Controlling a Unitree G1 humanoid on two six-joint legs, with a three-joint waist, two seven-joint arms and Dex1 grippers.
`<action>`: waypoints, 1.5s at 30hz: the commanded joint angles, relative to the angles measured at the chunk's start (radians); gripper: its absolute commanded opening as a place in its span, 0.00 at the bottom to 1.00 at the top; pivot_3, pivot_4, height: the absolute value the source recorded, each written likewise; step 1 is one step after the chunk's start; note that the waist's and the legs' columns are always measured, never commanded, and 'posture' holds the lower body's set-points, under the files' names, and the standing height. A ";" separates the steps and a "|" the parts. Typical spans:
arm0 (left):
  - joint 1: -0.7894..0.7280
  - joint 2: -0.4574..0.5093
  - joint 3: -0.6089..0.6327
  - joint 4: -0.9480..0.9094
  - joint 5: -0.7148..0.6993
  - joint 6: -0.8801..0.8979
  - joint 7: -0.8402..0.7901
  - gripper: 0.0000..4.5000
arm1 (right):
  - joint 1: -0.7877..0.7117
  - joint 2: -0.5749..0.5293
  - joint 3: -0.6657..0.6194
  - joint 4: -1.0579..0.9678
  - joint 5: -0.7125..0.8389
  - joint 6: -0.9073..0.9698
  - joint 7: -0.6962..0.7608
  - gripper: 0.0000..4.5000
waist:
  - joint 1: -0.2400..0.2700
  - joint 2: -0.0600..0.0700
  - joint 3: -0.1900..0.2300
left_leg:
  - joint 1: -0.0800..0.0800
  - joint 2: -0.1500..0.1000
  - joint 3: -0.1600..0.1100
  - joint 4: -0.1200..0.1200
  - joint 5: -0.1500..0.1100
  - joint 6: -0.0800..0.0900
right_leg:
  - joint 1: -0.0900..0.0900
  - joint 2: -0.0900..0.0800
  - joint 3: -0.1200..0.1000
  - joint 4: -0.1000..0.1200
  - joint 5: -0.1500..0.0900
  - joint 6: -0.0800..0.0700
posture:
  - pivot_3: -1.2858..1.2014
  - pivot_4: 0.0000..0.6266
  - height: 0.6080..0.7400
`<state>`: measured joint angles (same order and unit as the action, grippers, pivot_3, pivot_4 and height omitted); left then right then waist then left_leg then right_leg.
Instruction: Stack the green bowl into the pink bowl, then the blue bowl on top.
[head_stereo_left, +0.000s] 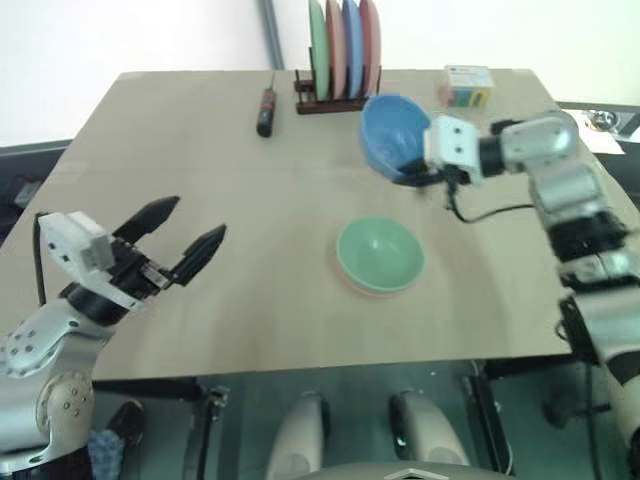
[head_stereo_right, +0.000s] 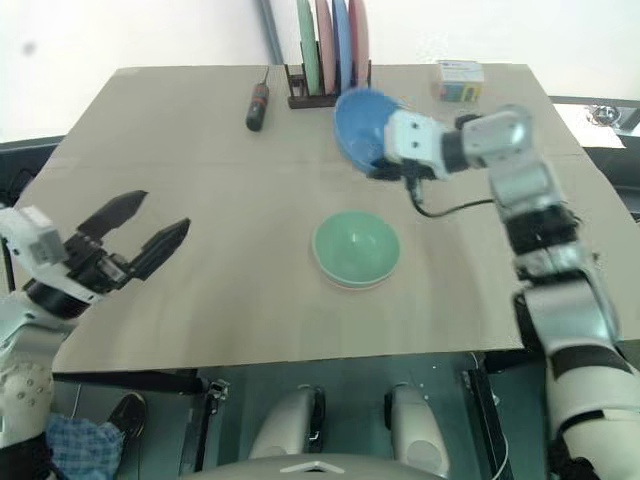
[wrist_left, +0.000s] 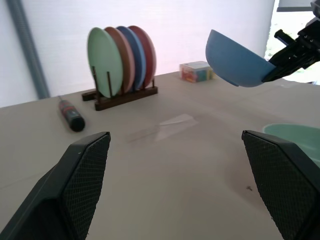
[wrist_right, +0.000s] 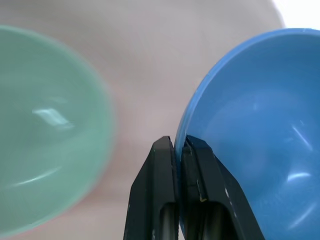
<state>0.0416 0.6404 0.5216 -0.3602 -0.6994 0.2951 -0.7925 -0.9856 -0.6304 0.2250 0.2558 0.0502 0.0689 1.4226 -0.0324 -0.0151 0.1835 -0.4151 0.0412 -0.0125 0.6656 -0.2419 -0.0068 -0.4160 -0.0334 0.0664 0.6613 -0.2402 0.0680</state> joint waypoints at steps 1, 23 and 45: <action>-0.073 0.047 -0.057 0.060 0.011 -0.019 -0.084 1.00 | 0.091 -0.108 -0.010 -0.375 0.149 0.196 0.107 0.01 | 0.002 0.000 0.000 | 0.000 0.000 -0.001 0.000 0.000 0.000 | 0.000 0.000 -0.001 0.000 0.000 0.000 | 0.52 0.24 1.00; -0.277 0.119 -0.255 0.257 0.104 -0.023 -0.329 1.00 | 0.201 -0.211 -0.143 -0.603 0.327 0.520 -0.066 0.63 | -0.005 0.000 0.000 | -0.001 0.000 0.001 0.002 0.000 0.000 | -0.001 0.000 0.001 0.000 0.000 0.000 | 0.52 0.24 1.00; 0.288 0.041 0.024 -0.093 0.063 -0.033 -0.176 1.00 | 0.669 -0.261 -0.589 0.015 0.488 0.032 0.124 0.63 | -0.008 -0.002 0.000 | 0.007 0.001 0.006 0.004 0.000 0.001 | 0.005 0.001 0.005 0.001 -0.004 -0.001 | 0.52 0.24 1.00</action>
<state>0.3269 0.6782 0.5123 -0.4142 -0.6159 0.2828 -0.9716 -0.3037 -0.8654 -0.3263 0.2596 0.5076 0.1321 1.5107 -0.0409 -0.0172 0.1832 -0.4080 0.0425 -0.0065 0.6695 -0.2417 -0.0057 -0.4112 -0.0327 0.0714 0.6621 -0.2441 0.0670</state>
